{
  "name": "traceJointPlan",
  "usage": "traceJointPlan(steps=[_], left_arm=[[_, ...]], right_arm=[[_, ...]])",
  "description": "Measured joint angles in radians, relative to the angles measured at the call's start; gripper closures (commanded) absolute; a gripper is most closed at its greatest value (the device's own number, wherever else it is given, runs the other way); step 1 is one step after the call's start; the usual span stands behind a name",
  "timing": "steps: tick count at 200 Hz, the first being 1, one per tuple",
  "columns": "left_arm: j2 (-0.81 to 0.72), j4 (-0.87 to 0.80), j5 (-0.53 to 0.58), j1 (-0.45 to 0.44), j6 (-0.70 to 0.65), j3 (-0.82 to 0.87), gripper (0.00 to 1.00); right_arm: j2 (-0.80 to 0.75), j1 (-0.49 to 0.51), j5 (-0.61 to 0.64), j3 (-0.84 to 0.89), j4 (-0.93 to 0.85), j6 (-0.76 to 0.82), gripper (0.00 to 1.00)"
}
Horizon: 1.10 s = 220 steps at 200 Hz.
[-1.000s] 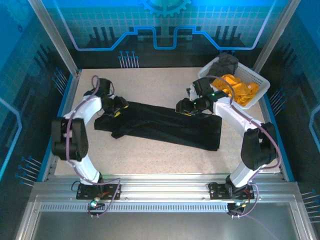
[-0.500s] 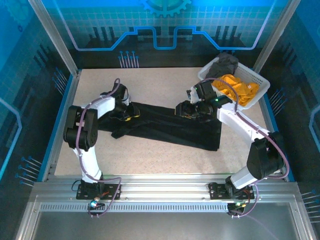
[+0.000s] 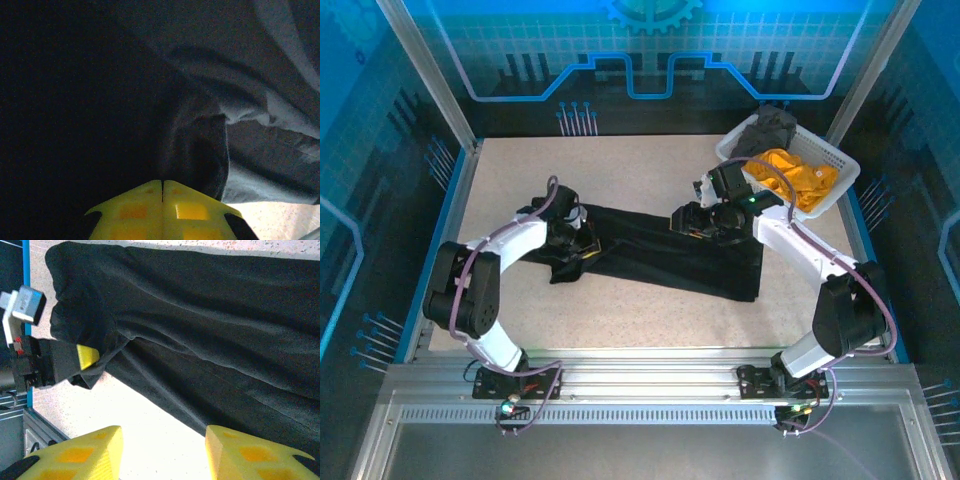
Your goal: Fold and stack the t-shirts
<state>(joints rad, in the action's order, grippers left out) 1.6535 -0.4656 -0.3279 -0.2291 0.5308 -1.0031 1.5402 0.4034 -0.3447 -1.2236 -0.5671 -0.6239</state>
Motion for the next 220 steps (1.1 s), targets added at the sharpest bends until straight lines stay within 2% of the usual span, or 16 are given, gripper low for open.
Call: traceJointPlan(steps=[10,24,34,77,98,111,132,160,187,220], left_arm=[[-0.002,0.01,-0.008,-0.016,0.026,0.021,0.94],[-0.002,0.027,-0.014,-0.04,0.065,0.05,0.71],[0.0,0.034,-0.023,-0.055,0.086,0.064,0.65],[0.0,0.045,-0.063,-0.076,0.158,0.071,0.6],[-0.053,0.023,-0.055,-0.051,0.163,0.073,0.59],[-0.12,-0.002,-0.031,0.002,0.163,0.075,0.59],[-0.216,-0.016,0.016,0.159,0.164,0.076,0.59],[-0.198,-0.023,0.06,0.337,0.158,0.075,0.6],[-0.122,-0.025,0.081,0.403,0.105,0.075,0.59],[-0.055,0.024,0.075,0.414,0.019,0.075,0.59]], right_arm=[[0.001,0.0,0.0,0.0,0.0,0.0,0.52],[0.001,0.0,0.0,0.0,0.0,0.0,0.52],[0.001,0.0,-0.001,0.002,0.0,0.0,0.51],[0.003,0.0,-0.004,0.028,-0.013,0.0,0.52],[0.006,0.0,-0.003,0.028,-0.018,0.0,0.52],[0.008,0.0,-0.003,0.028,-0.018,0.0,0.52],[0.018,0.0,-0.004,0.028,-0.018,0.0,0.52],[0.038,0.0,-0.008,0.028,-0.015,0.002,0.51],[0.053,0.0,-0.018,0.028,-0.015,0.012,0.5],[0.055,0.0,-0.05,0.028,-0.006,0.023,0.48]])
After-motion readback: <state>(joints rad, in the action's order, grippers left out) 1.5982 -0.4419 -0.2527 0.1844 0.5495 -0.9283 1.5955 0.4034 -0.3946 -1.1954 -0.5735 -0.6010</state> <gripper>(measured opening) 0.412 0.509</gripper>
